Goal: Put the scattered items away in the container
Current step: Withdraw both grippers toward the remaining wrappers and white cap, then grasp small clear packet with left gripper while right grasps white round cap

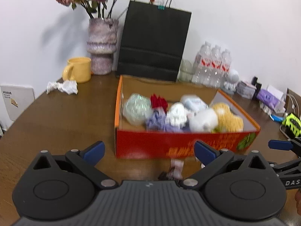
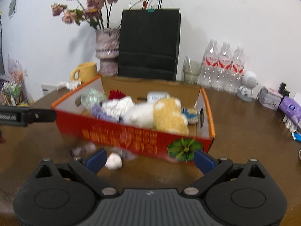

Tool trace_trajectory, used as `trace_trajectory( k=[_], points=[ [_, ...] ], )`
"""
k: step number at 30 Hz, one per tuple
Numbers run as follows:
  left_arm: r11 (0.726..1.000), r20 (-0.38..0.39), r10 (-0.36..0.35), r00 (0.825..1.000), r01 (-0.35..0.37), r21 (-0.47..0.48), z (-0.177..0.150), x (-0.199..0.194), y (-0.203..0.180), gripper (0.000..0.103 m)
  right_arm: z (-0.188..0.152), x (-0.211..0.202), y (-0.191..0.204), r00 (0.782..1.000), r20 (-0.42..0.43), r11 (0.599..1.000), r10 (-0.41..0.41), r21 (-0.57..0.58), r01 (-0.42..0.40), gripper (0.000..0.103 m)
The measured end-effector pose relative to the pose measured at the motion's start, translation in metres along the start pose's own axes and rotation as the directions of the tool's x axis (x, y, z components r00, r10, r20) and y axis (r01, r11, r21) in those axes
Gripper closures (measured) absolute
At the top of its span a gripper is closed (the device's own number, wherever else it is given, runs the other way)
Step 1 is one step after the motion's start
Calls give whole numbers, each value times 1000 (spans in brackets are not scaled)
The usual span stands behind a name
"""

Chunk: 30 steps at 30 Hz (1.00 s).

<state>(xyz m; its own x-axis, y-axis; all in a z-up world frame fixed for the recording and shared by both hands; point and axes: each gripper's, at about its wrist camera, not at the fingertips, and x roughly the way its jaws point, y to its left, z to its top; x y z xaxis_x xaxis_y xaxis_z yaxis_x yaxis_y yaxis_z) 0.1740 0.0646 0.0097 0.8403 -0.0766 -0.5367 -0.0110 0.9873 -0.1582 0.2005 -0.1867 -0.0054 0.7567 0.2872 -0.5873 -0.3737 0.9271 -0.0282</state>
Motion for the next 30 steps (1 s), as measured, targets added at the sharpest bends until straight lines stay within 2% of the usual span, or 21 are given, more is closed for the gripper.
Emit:
trace_trajectory(
  k=[3, 6, 9, 11, 15, 18, 20, 22, 23, 24, 25, 30],
  points=[
    [1000, -40, -2, 999, 3, 18, -11, 11, -3, 0, -11, 12, 7, 1000, -24, 1000, 18, -3, -18, 9],
    [998, -57, -22, 998, 26, 58, -21, 20, -12, 5, -16, 21, 17, 1000, -26, 999, 14, -34, -15, 12],
    [994, -67, -9, 998, 16, 105, -27, 31, -23, 13, -18, 29, 25, 999, -27, 999, 19, -44, -21, 22],
    [993, -82, -8, 997, 17, 116, -30, 39, -26, 24, -17, 34, 28, 999, -34, 999, 37, -38, -38, 26],
    [994, -118, -53, 992, 63, 87, -30, 52, -24, 37, -13, 44, 35, 997, -45, 997, 68, -30, -69, 39],
    [991, -132, -70, 989, 83, 101, -28, 59, -27, 50, -10, 52, 41, 995, -58, 996, 81, -28, -83, 50],
    [990, -145, -68, 987, 84, 110, -27, 64, -29, 63, -9, 58, 45, 994, -71, 995, 88, -31, -90, 58],
    [989, -148, -67, 987, 85, 123, -27, 65, -30, 76, -8, 60, 47, 994, -64, 995, 91, -29, -93, 60],
    [987, -152, -76, 985, 95, 126, -27, 64, -31, 83, -8, 60, 48, 994, -63, 995, 92, -24, -94, 66],
    [986, -155, -80, 985, 100, 130, -28, 63, -32, 83, -8, 60, 47, 994, -59, 995, 97, -14, -98, 74],
    [986, -151, -78, 985, 98, 132, -29, 62, -32, 84, -8, 59, 45, 993, -62, 995, 98, -7, -98, 77],
    [989, -136, -81, 987, 96, 111, -31, 58, -30, 85, -11, 55, 41, 994, -63, 996, 92, 4, -91, 77]
  ],
)
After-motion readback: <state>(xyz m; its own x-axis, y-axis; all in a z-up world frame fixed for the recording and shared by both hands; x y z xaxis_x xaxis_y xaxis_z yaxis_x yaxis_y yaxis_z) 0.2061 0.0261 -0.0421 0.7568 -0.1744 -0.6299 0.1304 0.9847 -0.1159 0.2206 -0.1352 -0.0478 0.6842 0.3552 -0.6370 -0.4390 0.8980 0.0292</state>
